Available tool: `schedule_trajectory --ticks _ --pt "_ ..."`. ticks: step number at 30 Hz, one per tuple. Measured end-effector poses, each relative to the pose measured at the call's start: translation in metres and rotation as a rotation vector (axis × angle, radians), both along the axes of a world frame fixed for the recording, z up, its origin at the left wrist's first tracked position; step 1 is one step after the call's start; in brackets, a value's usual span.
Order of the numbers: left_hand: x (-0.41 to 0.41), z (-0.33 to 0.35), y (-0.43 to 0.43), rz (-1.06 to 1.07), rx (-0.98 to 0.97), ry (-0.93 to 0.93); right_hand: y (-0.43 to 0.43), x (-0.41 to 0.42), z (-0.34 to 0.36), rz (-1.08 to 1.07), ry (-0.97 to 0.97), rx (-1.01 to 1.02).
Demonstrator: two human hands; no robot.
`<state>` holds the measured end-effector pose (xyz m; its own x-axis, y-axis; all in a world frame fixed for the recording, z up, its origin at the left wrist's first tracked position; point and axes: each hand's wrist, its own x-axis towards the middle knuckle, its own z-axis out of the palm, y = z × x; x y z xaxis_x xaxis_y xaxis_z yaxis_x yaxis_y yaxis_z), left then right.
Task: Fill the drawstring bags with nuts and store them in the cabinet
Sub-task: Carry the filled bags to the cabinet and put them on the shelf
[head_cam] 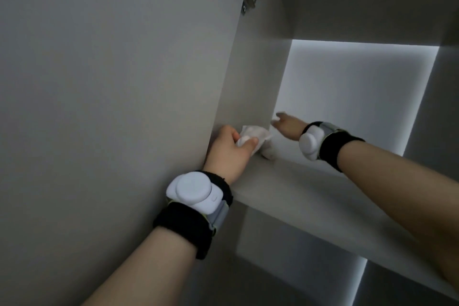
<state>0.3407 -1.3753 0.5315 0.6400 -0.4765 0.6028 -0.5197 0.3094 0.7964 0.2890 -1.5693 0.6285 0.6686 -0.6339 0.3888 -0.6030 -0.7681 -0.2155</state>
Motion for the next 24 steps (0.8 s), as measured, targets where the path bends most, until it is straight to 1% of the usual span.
schedule_trajectory --ticks 2,4,6,8,10,11,12,14,15,17,19,22,24 --pt "-0.007 0.0 0.005 -0.012 0.003 -0.073 0.036 -0.014 0.022 0.058 -0.135 0.015" --pt "-0.015 -0.002 0.014 -0.025 -0.024 -0.111 0.078 -0.032 0.028 0.118 -0.195 0.067" --pt "-0.024 -0.009 0.026 -0.014 -0.088 -0.102 0.119 -0.047 0.023 0.173 -0.223 0.058" --pt "-0.035 -0.018 0.044 -0.018 -0.168 -0.089 0.158 -0.059 0.011 0.217 -0.284 -0.026" --pt "-0.045 -0.03 0.064 -0.045 -0.224 -0.092 0.193 -0.073 -0.013 0.25 -0.356 -0.139" --pt "-0.05 -0.039 0.075 -0.075 -0.24 -0.086 0.207 -0.082 -0.033 0.278 -0.407 -0.155" --pt "-0.05 -0.043 0.082 -0.1 -0.267 -0.084 0.216 -0.086 -0.046 0.332 -0.477 -0.165" --pt "-0.054 -0.063 0.102 -0.179 -0.262 -0.064 0.241 -0.101 -0.089 0.445 -0.633 -0.139" --pt "-0.056 -0.078 0.11 -0.216 -0.259 -0.044 0.249 -0.107 -0.113 0.493 -0.68 -0.129" --pt "-0.06 -0.116 0.124 -0.292 -0.228 0.019 0.257 -0.114 -0.166 0.555 -0.703 -0.112" --pt "-0.061 -0.159 0.131 -0.303 -0.137 0.072 0.259 -0.115 -0.219 0.572 -0.707 -0.045" --pt "-0.058 -0.212 0.134 -0.257 0.062 0.124 0.247 -0.114 -0.284 0.494 -0.698 0.136" --pt "-0.053 -0.238 0.133 -0.221 0.215 0.142 0.236 -0.114 -0.319 0.378 -0.625 0.221"
